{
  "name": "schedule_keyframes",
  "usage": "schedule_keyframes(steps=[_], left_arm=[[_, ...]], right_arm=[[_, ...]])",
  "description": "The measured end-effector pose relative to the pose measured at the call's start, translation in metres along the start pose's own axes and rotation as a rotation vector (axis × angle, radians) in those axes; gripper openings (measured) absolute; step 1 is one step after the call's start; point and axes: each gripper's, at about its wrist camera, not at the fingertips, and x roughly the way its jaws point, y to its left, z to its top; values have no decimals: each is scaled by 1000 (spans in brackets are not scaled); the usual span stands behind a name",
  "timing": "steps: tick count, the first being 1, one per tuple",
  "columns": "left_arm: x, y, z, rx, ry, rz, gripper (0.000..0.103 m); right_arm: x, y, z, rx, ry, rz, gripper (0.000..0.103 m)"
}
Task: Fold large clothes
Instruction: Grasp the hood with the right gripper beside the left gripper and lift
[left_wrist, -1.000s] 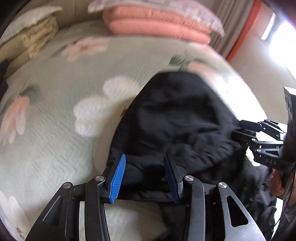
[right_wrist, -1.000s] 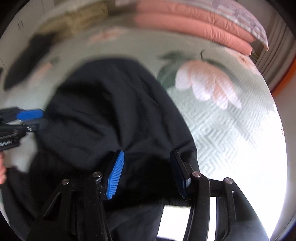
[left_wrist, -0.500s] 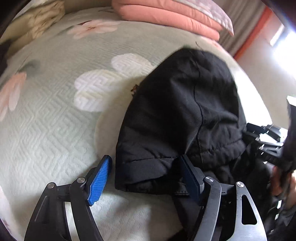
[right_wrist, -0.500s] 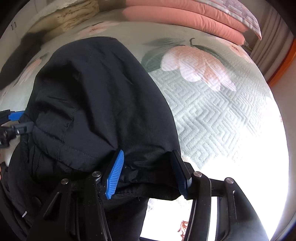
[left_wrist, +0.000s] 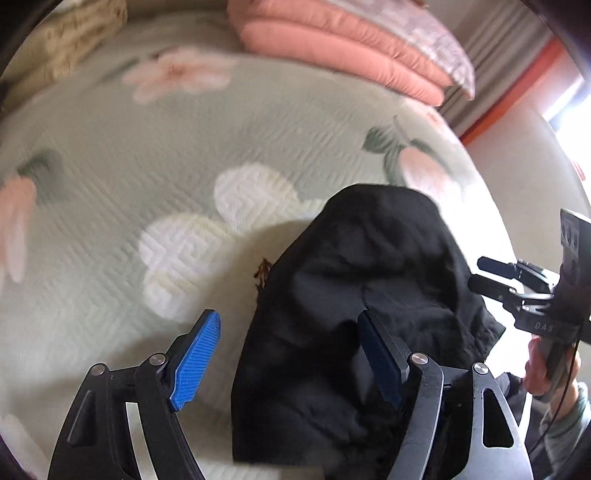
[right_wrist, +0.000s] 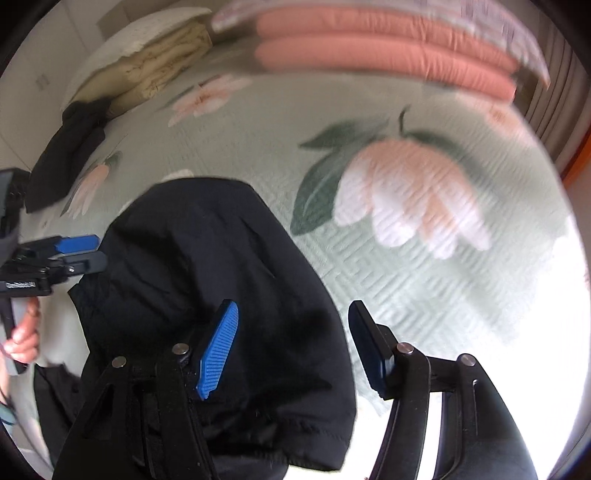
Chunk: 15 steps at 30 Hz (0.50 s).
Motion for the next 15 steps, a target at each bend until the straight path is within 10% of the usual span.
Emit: schedule_keyframes(steps=[9,11,15], left_arm=[[25,11,0,-91,47,-135,75],[26,7,-2,-88,57,-143,41],[4,-7,-9,-31,-10,-124,20]], right_arm=[[40,-31,1,122,59,149,68],[37,-28,0,107,51,157,53],[20,-20,-7,71,11,122,18]])
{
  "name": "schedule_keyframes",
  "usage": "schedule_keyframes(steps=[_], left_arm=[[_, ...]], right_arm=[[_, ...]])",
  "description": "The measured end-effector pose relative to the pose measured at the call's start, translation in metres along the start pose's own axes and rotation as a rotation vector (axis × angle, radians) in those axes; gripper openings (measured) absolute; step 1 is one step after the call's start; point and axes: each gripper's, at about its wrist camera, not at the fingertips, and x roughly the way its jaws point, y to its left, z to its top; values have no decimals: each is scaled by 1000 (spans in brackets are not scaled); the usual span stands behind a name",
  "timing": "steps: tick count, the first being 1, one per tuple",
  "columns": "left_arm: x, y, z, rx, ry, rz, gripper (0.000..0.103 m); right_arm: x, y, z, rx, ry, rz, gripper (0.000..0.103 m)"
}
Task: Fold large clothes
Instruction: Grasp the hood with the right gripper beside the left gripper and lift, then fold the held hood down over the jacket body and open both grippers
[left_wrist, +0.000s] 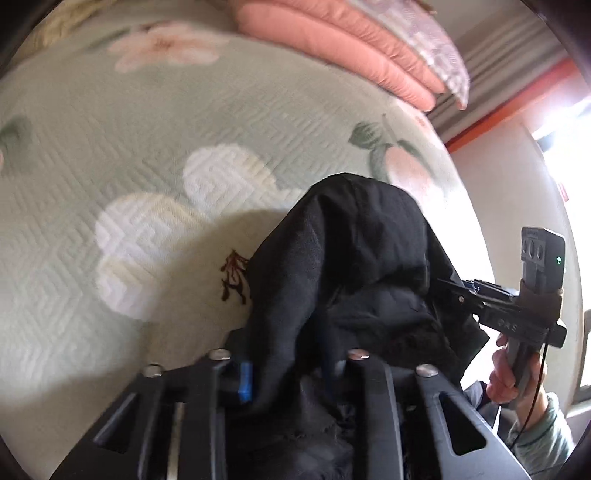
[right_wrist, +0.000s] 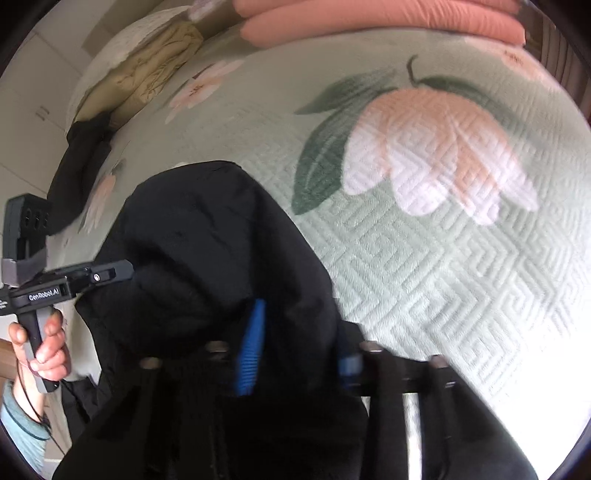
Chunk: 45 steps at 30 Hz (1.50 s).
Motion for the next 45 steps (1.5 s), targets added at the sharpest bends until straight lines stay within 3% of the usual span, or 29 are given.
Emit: schedule_keyframes(steps=[2,7,11,15,20,24,27,34,38,41,45], left_arm=[[-25,-13,-11,36,-59,-11,14],[-104,-61,-57,168,-198,2,12],[-169,-93,-107,232,-305,-4,12],[-211,-121,-158,284,-352,16,12],[-249,-144,-234,355,-370,74,12],[-251,-153,-291,407,-338,126,12],[-240,-147,-337,417,-270,151,12],[-182,-121,-426,432,-24,226,12],[-190,-102,-439,360,32,208,12],[-232,-101,-424,323,-50,210,13],[-277,-119,-384,330,-163,206,15]], right_arm=[[-21,9,-10,-3,-48,-7,14],[-98,51,-50,-74,-185,-52,13],[-165,76,-95,-59,-286,-14,12],[-223,105,-155,-100,-365,-52,12],[-266,135,-224,-129,-392,-87,12],[-281,153,-284,-159,-387,-135,12],[-272,157,-329,-167,-330,-147,12],[-225,151,-416,-215,-128,-241,12],[-229,138,-432,-177,-29,-220,13],[-263,142,-423,-167,-60,-206,18],[-307,165,-381,-192,-155,-186,28]])
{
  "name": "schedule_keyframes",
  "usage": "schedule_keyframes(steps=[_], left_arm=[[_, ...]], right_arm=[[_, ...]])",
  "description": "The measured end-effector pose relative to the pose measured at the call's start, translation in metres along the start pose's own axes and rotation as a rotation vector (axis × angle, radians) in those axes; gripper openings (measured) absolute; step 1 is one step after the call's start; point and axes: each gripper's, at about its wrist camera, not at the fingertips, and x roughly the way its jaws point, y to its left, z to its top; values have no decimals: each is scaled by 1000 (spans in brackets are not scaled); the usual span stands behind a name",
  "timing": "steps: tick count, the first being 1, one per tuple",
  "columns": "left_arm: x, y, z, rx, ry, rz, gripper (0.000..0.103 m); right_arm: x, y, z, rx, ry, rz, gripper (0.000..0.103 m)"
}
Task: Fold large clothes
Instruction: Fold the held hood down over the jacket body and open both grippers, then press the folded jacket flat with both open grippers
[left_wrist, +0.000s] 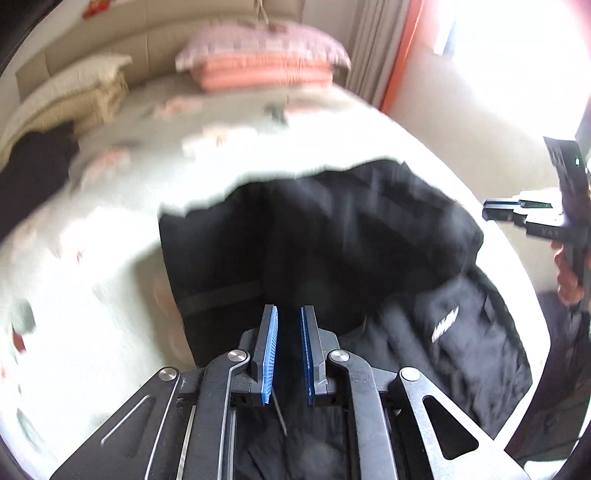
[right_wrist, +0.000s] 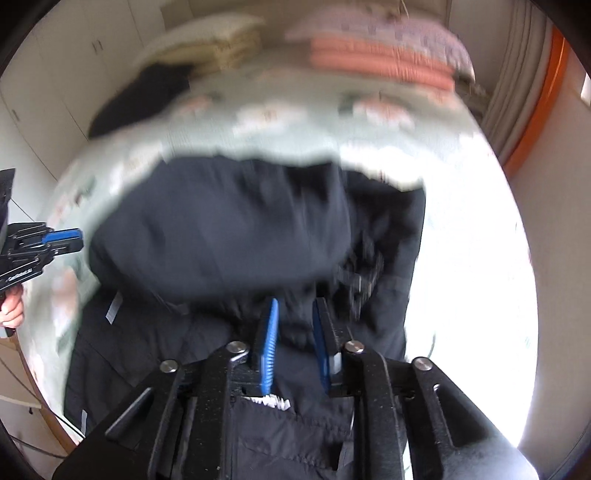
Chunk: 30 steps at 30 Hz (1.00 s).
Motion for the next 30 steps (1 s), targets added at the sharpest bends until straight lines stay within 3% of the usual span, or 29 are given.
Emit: schedule_keyframes(steps=[2,4,6,8,10,14,16,19,24,30], left_arm=[[-7,-4,34,6,-21,-2,20],[0,-16,59,17,11,-20,21],[9,-27,80,5,19,-46,26],[24,-38,94,-8,10,-86,51],[45,-42,96,-29,25,-102,65],[111,-39,64,-77,169,-151,63],[135,-38,39,-89,235,-151,57],[160,-34,-1,-137,279,-172,57],[168,-47,-19,-89,212,-121,56],[144,-44,-17,-130,160,-157,56]], right_arm=[[-9,10,26,-7,-39,31,36],[-14,23,48,-17,-76,37,51],[-9,35,63,-27,-89,57,55],[7,47,71,-31,-73,49,55],[36,50,68,-26,-21,61,55],[95,51,44,-26,118,24,55],[121,49,18,-22,183,23,55],[158,48,-16,-19,253,24,55],[168,45,-30,17,179,35,58],[140,33,-26,62,174,68,58]])
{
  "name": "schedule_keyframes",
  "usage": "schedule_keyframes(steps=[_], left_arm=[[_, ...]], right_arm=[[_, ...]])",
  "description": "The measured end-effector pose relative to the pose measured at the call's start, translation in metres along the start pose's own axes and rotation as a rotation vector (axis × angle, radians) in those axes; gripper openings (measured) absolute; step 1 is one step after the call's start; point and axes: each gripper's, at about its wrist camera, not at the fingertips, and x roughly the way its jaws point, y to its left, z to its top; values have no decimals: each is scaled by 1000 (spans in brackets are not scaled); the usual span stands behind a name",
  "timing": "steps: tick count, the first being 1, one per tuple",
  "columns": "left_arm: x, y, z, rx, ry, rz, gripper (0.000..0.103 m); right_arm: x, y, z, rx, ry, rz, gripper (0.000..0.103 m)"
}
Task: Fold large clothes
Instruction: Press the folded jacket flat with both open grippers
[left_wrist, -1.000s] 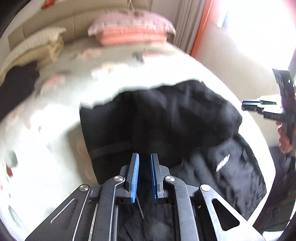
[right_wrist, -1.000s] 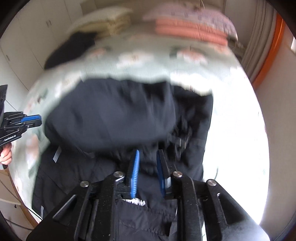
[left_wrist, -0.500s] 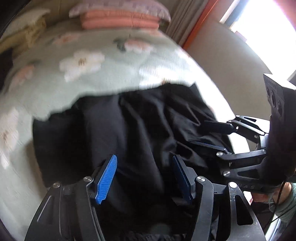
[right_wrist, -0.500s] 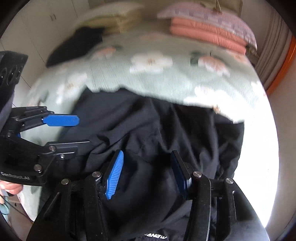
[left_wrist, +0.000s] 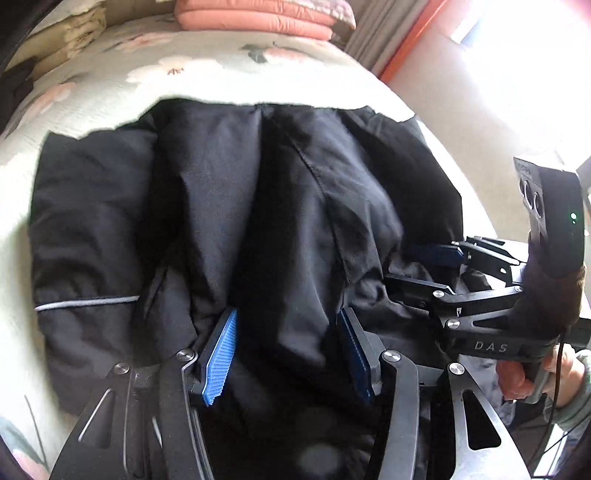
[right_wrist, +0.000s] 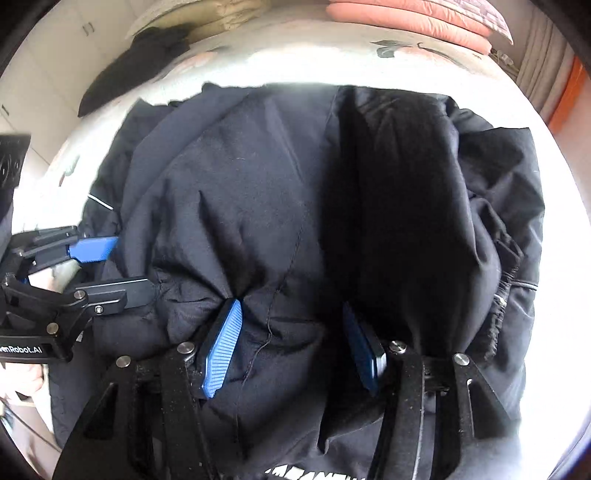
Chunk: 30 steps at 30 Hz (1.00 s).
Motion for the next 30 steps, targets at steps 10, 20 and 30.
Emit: schedule_keyframes(steps=[10,20,30], left_arm=[[-16,-19,-27,5,22,73,56],[12,-13,-39,-52,22,89,57],[6,-24,-39,-44,16,126,57]], right_arm=[[-13,12,-34,-65,52,-24,59],[12,13,-58,-70,31,-52,61],[14,16,-60,-37,27,-49,62]])
